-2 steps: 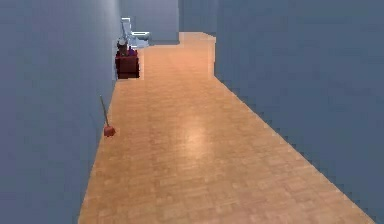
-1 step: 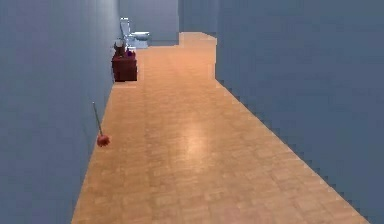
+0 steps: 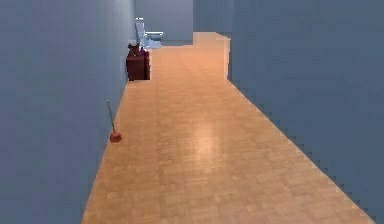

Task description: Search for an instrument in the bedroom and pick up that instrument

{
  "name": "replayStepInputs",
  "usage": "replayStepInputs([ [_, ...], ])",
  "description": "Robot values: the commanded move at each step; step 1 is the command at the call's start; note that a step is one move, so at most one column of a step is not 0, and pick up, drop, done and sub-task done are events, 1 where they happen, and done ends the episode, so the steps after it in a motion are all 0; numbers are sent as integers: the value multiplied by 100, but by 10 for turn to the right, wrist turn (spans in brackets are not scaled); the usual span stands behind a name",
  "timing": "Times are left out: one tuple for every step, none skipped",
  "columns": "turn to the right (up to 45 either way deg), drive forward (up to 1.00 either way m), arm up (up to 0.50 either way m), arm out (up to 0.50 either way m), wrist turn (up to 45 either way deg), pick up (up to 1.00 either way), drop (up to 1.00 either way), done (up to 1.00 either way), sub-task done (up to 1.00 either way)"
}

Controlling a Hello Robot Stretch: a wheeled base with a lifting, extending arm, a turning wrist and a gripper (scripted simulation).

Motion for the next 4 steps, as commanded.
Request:
replayStepInputs([
  [0, 100, 0, 0, 0, 0, 0, 0, 0],
  [0, 100, 0, 0, 0, 0, 0, 0, 0],
  [0, 100, 0, 0, 0, 0, 0, 0, 0],
  [0, 100, 0, 0, 0, 0, 0, 0, 0],
])
